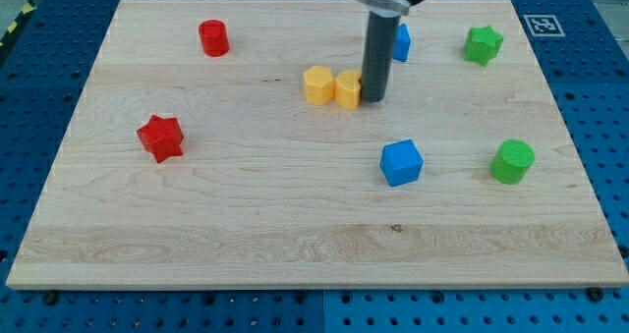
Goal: Slightly push the red circle upwards
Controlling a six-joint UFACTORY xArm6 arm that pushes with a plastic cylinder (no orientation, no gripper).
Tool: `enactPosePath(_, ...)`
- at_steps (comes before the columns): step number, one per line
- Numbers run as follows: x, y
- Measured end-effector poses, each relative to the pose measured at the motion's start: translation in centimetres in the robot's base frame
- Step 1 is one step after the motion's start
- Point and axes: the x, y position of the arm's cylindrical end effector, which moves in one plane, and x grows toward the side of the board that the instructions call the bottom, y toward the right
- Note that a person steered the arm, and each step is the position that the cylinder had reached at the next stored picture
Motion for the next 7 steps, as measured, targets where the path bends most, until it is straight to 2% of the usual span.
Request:
enactPosePath(3, 0.4, 0.5)
enactPosePath(4, 4.4, -0.1)
enactPosePath(5, 7.6, -7.5)
enactPosePath(6, 6.9, -16.4)
enactPosePath(7, 2.4, -22.3)
